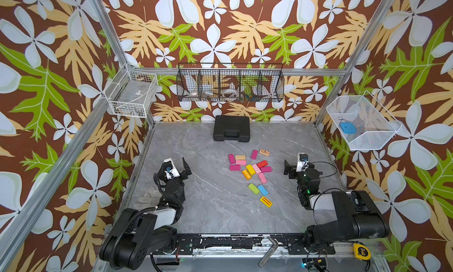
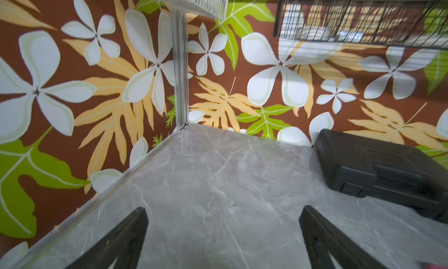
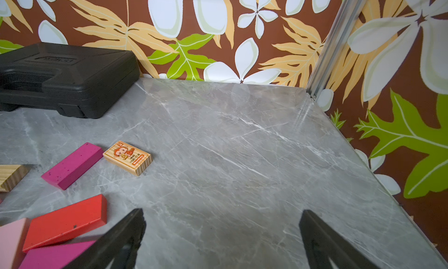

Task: Assemble the number 7 with building blocks
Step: Move the building block to the center of the board.

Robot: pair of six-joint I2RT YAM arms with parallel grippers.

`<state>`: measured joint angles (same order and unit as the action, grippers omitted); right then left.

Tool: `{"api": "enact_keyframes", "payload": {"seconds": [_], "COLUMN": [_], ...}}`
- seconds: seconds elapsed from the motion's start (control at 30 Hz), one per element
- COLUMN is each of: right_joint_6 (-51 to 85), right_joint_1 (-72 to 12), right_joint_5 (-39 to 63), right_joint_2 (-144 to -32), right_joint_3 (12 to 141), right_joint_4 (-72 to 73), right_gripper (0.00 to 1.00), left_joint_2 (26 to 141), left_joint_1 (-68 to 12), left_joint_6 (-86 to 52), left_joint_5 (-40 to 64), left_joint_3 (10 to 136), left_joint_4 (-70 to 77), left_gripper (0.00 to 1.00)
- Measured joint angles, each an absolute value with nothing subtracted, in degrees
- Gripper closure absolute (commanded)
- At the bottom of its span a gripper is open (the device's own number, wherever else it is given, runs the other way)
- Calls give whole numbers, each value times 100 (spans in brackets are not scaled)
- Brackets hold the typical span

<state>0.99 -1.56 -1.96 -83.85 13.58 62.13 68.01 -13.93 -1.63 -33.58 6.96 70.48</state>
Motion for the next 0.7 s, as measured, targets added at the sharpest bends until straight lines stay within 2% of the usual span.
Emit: {"api": "enact_keyframes", "payload": {"seconds": [0.13,0.33,0.53,0.7], "right_joint_6": [84,80,80,80], "right_joint_1": [-165,-165,-180,-200], "right_joint_5": [-250,-301,-333,-454], "right_joint_2": [-8385,-8385,-8385,-8385], "right_joint_3": [1361,1361,1358,1358], "right_joint_4": [6215,6215,6217,6215], "right_gripper": [1,1,1,1], "left_joint_2": [6147,5636,5358,5111], "left_joint_1": [-1431,-1627,-1817,-1916], "left_joint_6": [-405,-1129,-1664,-2086], "left_joint_5": [-3813,-3938,-3623,-3267], "left_joint_3": [1129,1909,2263,2222], "left_joint_4": [6034,4174,2718,2069], "left_gripper": [0,0,0,0]}}
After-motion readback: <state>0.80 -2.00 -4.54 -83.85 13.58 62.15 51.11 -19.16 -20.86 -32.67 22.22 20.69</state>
